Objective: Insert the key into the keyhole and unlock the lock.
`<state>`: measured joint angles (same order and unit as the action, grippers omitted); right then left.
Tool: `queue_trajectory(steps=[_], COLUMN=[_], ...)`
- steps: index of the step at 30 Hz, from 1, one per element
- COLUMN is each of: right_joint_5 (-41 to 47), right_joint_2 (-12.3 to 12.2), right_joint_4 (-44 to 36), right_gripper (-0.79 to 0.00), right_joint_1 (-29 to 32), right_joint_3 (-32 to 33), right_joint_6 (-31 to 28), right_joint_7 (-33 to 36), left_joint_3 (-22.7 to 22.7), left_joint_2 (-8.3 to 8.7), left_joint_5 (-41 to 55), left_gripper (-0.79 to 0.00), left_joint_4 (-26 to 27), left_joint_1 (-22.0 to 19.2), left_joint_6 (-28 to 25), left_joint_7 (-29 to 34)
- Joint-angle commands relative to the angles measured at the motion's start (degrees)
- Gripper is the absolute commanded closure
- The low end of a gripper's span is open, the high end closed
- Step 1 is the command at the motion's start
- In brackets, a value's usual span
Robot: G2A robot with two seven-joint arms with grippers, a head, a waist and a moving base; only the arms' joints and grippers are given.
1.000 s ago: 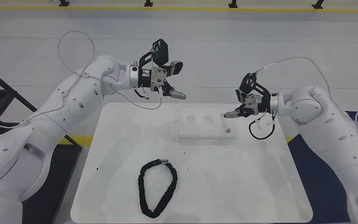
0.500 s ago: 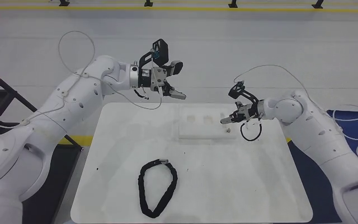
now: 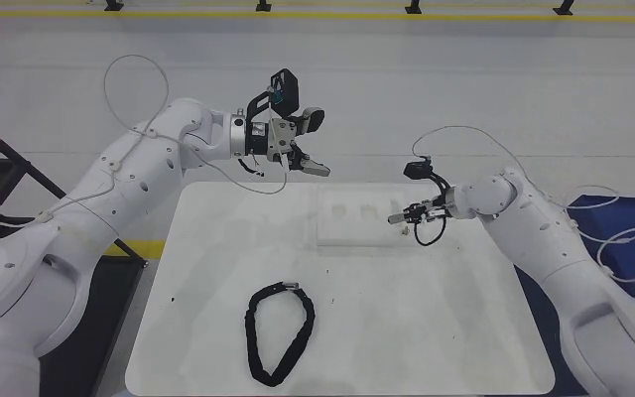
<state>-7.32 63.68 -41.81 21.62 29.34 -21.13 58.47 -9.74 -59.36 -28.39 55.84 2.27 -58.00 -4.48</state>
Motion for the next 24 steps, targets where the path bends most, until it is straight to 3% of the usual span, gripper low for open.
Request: queue_trajectory(steps=[1,12,24], right_joint_5=[-0.17,2.05,2.05], right_joint_2=[1.10,6.13,6.26], right_joint_4=[1.14,8.75,8.95], right_gripper=[-0.785,-0.785,-0.785], right_joint_1=[-0.11,-0.86,-0.90], right_joint_3=[-0.85,-2.54,-2.57], right_joint_6=[1.87,7.37,7.32], right_joint_7=[0.32,0.58,0.57], left_joint_3=[0.00,0.00,0.00], left_joint_2=[0.00,0.00,0.00], left_joint_5=[0.00,0.00,0.00], left_gripper=[-0.785,-0.785,-0.785], left_joint_4=[0.00,0.00,0.00], left_joint_1=[0.00,0.00,0.00], left_joint_6=[0.00,0.00,0.00], left_joint_7=[0.00,0.00,0.00])
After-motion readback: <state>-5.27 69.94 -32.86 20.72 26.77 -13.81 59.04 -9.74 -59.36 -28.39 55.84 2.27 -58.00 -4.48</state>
